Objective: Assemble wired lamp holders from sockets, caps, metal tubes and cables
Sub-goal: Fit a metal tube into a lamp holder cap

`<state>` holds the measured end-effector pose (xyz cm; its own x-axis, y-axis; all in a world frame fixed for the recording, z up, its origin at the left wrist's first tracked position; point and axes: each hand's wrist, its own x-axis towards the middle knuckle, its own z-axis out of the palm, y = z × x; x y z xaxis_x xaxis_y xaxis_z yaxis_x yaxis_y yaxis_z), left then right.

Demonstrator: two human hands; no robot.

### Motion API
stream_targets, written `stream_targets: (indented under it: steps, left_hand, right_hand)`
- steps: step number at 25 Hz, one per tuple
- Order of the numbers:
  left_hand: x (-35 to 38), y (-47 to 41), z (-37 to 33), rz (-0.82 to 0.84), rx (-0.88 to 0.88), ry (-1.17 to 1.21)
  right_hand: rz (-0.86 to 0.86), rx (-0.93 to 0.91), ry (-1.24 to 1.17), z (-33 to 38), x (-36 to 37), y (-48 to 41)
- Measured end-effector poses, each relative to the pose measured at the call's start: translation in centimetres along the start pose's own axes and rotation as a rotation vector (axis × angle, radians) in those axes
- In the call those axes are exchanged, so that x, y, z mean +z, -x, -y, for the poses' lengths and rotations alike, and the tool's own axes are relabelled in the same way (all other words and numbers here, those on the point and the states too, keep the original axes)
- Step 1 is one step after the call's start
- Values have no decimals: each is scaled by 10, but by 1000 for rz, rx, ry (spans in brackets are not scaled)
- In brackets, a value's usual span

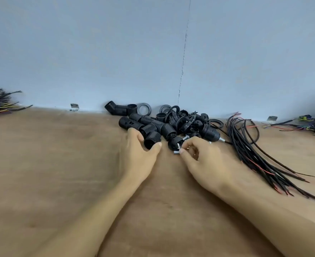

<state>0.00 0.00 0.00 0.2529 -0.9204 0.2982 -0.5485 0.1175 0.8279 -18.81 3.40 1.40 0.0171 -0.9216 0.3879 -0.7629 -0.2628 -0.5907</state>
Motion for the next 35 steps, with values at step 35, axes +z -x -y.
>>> stream_targets:
  steps: [35]
  left_hand:
    - [8, -20, -8, 276, -265, 805]
  right_hand:
    - [-230, 54, -104, -20, 19, -30]
